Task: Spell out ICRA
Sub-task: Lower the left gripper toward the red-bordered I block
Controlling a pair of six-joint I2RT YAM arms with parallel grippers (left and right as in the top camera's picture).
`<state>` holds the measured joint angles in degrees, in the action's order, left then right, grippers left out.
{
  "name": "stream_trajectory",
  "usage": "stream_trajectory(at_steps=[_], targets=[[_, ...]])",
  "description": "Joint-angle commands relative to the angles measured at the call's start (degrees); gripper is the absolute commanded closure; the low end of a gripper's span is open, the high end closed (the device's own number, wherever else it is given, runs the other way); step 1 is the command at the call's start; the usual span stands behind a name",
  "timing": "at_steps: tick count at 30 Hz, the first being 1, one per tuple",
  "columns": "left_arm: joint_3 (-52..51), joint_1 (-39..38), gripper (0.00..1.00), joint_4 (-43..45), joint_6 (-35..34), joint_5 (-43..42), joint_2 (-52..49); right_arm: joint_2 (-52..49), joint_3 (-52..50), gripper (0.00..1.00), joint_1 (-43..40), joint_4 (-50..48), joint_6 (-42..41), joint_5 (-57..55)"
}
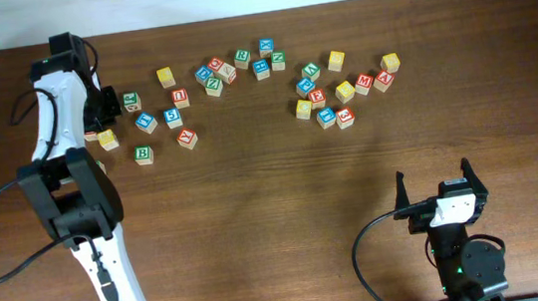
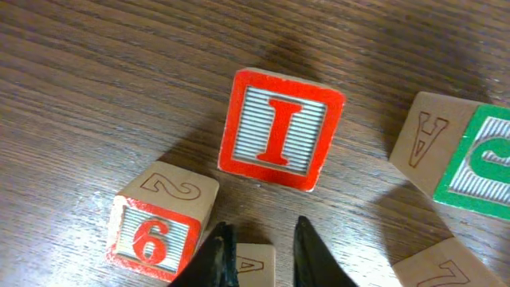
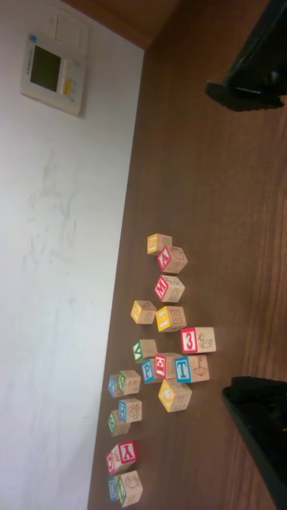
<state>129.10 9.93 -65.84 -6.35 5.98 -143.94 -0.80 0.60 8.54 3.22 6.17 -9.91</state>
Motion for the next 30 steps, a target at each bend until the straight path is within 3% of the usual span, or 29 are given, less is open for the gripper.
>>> stream_trajectory(at_steps=[1, 8, 13, 21, 25, 30], targets=[[-0.44, 0.22, 0.8, -0.15, 0.63, 2.99, -0.48, 0.44, -0.28, 0.02, -0.35, 0.48, -0.26, 0.28], [-0.44, 2.19, 0.82, -0.61, 0.61, 3.02, -0.48, 0.44, -0.28, 0.02, -0.35, 0.48, -0.26, 0.28], [-0.44, 2.89, 0.75, -1.09, 0.63, 2.82, -0.5, 0.44, -0.28, 0.02, -0.35, 0.48, -0.26, 0.28], [-0.44, 2.86, 0.99, -2.67, 0.7, 0.22, -0.5, 0.44, -0.28, 0.02, -0.35, 0.48, -0.26, 0.28], [-0.44, 2.86, 1.0, -3.21, 7.56, -3.39, -0.5, 0.44, -0.28, 0.02, -0.35, 0.48, -0.26, 0.28], [-0.44, 2.86, 1.0, -3.23, 7.98, -4.2, -0.48, 0.44, -0.28, 0.02, -0.35, 0.48, -0.26, 0.28]])
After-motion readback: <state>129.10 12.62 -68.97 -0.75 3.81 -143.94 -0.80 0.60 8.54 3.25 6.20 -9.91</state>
